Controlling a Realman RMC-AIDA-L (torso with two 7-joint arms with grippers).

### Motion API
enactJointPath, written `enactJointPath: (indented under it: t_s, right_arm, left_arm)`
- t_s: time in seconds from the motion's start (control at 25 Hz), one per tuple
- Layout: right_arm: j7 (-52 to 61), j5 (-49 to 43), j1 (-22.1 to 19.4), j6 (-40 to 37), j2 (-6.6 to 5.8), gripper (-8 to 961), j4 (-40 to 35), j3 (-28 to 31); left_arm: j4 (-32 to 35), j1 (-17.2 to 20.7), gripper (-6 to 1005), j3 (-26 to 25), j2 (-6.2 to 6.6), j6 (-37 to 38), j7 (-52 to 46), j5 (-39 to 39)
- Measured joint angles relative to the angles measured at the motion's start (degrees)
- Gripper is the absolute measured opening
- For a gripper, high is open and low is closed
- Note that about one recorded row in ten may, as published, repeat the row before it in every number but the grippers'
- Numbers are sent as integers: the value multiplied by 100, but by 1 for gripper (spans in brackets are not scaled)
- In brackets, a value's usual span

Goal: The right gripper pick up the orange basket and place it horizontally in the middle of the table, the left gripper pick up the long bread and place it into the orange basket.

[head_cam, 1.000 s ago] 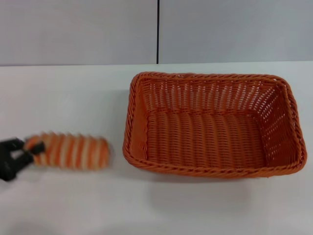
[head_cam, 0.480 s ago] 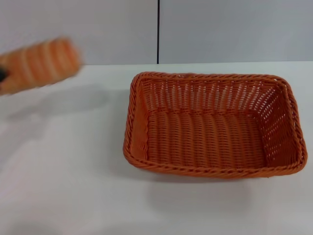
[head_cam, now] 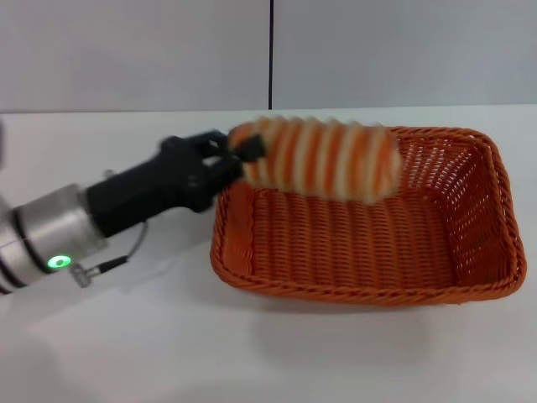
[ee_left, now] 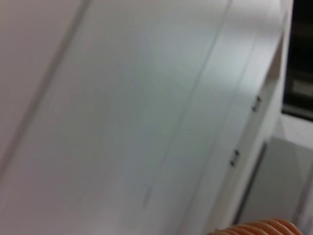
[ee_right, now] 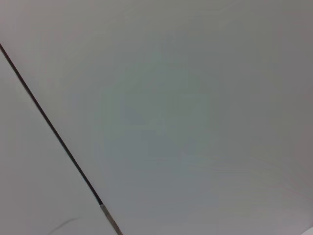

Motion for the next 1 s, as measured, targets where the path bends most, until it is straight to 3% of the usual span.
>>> enactJointPath:
  t_s: [0.28, 0.72, 0.8, 1.0]
  right_arm:
    - [-63, -12, 10, -10, 1, 600, 44, 2]
    - [-65, -23, 82, -30, 1, 600, 61, 4]
    - [-65, -28, 93, -37, 0, 600, 61, 4]
    - [-65, -10, 85, -2, 0, 600, 60, 17]
  left_arm:
    - [-108, -48, 247, 32, 0, -27, -49, -58]
    - [-50, 162, 466, -302, 30, 505, 40, -102]
    - [-46, 264, 736, -556, 36, 568, 102, -173]
    - [-43, 537, 825, -1206, 39, 634, 416, -279]
